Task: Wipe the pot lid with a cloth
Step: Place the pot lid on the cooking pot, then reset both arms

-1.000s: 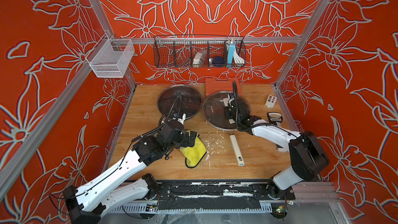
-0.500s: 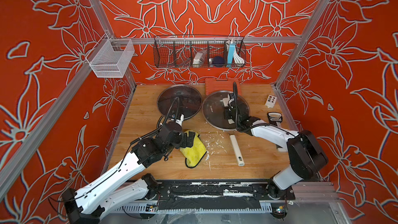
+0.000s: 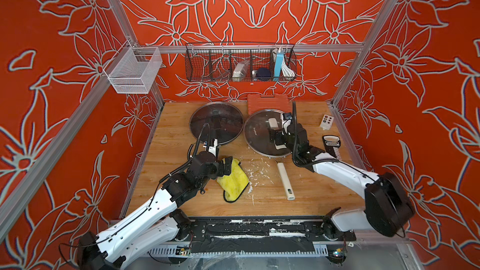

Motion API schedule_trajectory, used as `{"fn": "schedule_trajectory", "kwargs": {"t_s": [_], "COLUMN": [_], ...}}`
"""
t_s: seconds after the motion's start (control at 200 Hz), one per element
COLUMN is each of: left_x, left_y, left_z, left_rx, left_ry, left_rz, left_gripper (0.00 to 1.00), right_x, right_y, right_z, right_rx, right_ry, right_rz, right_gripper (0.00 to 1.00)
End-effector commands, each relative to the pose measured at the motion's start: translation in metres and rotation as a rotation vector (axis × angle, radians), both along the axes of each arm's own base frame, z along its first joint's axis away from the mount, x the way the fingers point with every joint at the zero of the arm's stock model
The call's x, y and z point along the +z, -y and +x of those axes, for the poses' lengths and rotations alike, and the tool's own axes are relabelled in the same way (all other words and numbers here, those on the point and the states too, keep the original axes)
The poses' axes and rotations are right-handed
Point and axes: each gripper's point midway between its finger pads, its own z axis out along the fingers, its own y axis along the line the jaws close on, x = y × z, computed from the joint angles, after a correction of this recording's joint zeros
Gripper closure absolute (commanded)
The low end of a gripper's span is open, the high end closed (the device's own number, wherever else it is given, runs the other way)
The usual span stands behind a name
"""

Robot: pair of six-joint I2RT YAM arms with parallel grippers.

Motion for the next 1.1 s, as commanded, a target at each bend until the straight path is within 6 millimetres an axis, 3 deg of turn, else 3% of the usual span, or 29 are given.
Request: {"fn": "schedule_trajectory", "kwargs": {"t_s": [0.0, 0.13, 0.35, 0.485, 0.691, 0.926, 1.001, 1.096], "left_x": [0.016, 0.005, -0.006, -0.033, -0.078, -0.09, -0.106, -0.11], "left_y": [-0.017, -0.054, -0.115, -0.146, -0.15, -0.16, -0.149, -0.143], "left_z": [0.028, 0.047, 0.064, 0.064, 0.073, 0.091, 0.096, 0.099], "left_rx": [0.051, 0.132, 0.275, 0.351, 0.313, 0.34, 0.272, 0.226], "left_ry": [0.118, 0.166, 0.216, 0.188, 0.165, 0.173, 0.162, 0.134], "left_rz": [-0.049, -0.074, 0.06, 0.126, 0.145, 0.186, 0.18, 0.18], "left_gripper": [0.0, 0.0, 0.0, 0.0, 0.0, 0.0, 0.0, 0.0], "right_x": [-0.001, -0.005, -0.029, -0.028, -0.03, -0.053, -0.055, -0.059], "right_y": [0.017, 0.061, 0.136, 0.147, 0.16, 0.18, 0.185, 0.189], "right_z": [-0.019, -0.038, -0.054, -0.055, -0.049, -0.057, -0.057, -0.056], "right_rx": [0.011, -0.087, -0.316, -0.326, -0.355, -0.391, -0.391, -0.392], "right_ry": [0.051, 0.098, 0.141, 0.147, 0.126, 0.134, 0.132, 0.125], "right_rz": [-0.054, -0.115, -0.106, -0.131, -0.151, -0.162, -0.131, -0.13], "right_gripper": [0.02, 0.02, 0.02, 0.02, 0.02, 0.02, 0.02, 0.02]}}
